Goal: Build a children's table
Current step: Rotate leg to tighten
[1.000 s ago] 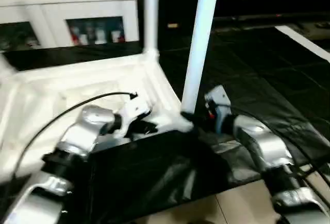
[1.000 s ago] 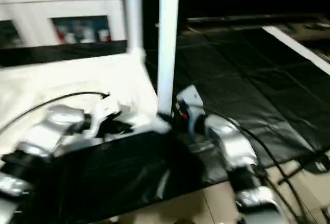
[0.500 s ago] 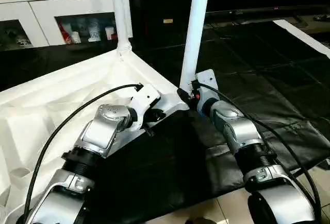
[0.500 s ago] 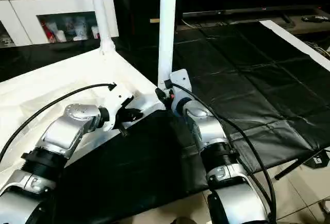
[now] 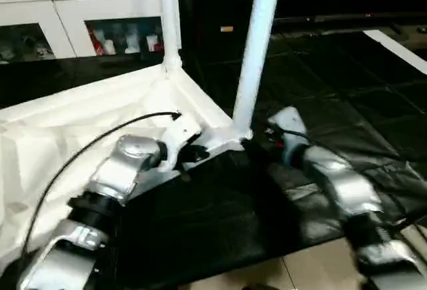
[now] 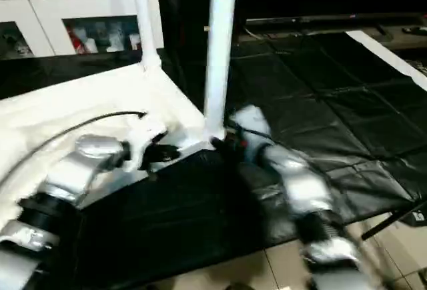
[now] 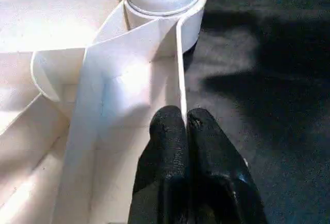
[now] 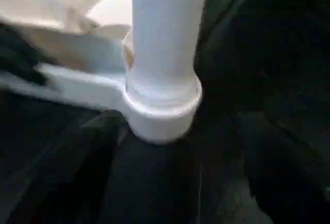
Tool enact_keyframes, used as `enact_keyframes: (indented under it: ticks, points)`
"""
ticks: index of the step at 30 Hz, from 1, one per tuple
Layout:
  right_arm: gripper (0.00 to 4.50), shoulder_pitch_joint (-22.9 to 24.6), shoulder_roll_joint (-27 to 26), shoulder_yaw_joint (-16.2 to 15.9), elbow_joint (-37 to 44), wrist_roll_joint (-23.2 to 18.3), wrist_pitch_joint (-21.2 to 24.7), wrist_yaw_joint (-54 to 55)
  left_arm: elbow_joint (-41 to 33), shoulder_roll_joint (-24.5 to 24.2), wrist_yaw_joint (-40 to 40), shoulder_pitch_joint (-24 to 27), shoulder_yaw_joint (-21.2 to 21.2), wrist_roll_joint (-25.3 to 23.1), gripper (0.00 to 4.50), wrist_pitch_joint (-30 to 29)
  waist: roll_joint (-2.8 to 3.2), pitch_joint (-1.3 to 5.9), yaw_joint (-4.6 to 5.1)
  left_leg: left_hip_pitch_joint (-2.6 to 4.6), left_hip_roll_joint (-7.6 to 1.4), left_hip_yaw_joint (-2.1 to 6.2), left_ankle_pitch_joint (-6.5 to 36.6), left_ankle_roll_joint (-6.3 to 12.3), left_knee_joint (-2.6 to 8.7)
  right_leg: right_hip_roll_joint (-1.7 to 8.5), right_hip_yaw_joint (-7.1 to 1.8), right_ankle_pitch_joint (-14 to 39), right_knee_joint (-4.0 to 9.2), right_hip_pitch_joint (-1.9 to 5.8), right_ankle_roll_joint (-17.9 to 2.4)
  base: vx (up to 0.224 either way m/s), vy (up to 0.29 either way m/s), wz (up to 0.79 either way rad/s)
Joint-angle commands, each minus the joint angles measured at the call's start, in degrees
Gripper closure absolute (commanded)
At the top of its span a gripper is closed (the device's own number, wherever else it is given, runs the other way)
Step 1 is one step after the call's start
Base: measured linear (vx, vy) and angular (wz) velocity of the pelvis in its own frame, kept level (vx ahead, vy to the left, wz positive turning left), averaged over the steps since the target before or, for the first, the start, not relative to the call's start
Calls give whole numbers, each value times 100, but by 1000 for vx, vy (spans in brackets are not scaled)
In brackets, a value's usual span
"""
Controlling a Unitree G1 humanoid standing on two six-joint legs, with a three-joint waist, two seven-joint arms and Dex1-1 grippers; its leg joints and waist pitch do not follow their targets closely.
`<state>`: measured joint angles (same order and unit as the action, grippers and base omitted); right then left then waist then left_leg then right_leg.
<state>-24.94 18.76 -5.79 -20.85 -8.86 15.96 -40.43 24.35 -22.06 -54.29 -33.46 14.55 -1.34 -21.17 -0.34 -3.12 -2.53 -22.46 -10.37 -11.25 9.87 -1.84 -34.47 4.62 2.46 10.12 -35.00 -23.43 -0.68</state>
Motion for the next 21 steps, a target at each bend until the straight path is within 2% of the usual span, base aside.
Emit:
enact_keyframes:
  ticks: [1,3,5,8,13,14,18,21]
  points:
    - [38,133,219,115,414,-221,127,-480,34,-175,-371,-122,52,26,450,446,21,397,-12,145,-233,128,1301,144,410,303,-200,1027,420,293,-1127,0,0,0]
    - [17,200,309,134,528,-299,144,-629,74,-238,-505,-117,75,39,450,609,30,394,-18,163,-252,132,1377,118,419,316,-202,1157,425,274,-1137,0,0,0]
    - [17,318,559,94,696,-377,44,-981,137,-387,-864,-98,142,77,450,936,5,393,-20,155,-247,132,1428,127,419,318,-198,1237,439,282,-1129,0,0,0]
    - [4,417,791,-23,807,-353,-204,-1324,241,-568,-1339,-72,265,99,450,1350,13,394,-53,177,-265,123,1393,115,415,323,-207,1177,422,251,-1171,0,0,0]
    - [4,466,881,-156,828,-282,-407,-1577,207,-682,-1932,-24,407,220,450,1642,15,386,-116,201,-278,113,1447,72,424,336,-212,1277,417,226,-1196,0,0,0]
    - [4,495,930,-231,905,-321,-323,-1767,148,-711,-2191,-5,478,270,450,1768,-15,384,-124,199,-283,106,1459,60,429,335,-213,1294,419,224,-1200,0,0,0]
    - [4,520,983,-370,1051,-492,-331,-2284,146,-751,-2586,-38,670,272,450,2062,-7,382,-227,210,-304,101,1481,91,436,354,-218,1368,414,220,-1148,0,0,0]
    - [4,487,967,-437,942,-497,-486,-2455,131,-706,-2725,-55,706,303,450,2134,-8,376,-243,217,-307,102,1575,25,444,366,-218,1538,426,207,-1126,0,0,0]
